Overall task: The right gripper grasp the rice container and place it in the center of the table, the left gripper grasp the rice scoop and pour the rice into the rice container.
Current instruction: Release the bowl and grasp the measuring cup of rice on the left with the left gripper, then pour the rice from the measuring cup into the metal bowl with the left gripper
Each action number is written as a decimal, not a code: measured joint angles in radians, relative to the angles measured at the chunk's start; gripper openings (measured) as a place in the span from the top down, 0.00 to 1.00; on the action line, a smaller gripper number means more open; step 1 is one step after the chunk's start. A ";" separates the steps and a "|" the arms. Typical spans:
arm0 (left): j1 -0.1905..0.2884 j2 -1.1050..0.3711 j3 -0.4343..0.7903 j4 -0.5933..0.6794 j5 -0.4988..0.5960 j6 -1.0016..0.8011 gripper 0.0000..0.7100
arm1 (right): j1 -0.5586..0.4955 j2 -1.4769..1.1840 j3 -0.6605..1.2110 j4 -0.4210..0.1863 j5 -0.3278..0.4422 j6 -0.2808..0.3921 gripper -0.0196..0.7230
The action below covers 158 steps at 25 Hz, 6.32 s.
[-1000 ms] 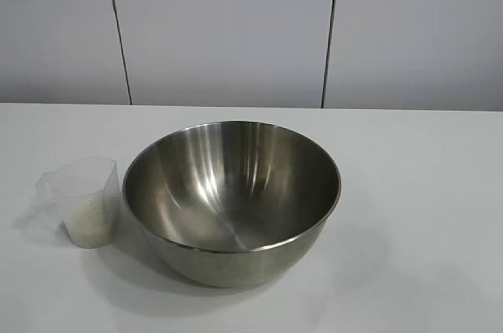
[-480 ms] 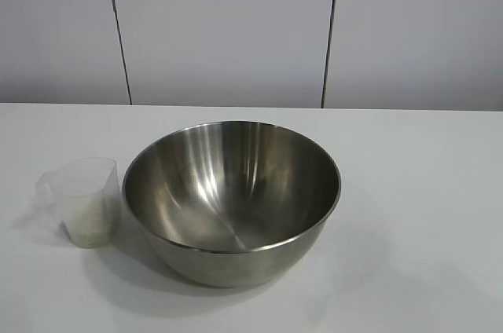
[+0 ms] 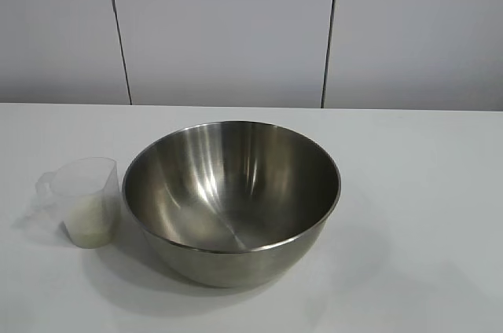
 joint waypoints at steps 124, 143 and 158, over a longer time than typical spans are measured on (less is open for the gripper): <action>-0.682 -0.193 -0.956 1.292 1.683 0.693 0.99 | 0.000 0.000 0.000 0.001 -0.004 0.001 0.34; -0.682 -0.193 -0.958 1.445 1.778 0.627 0.99 | 0.000 0.000 0.000 0.001 -0.004 0.001 0.34; -0.686 -0.193 -0.958 1.703 1.823 0.395 0.99 | 0.000 0.000 0.000 0.001 -0.004 0.001 0.34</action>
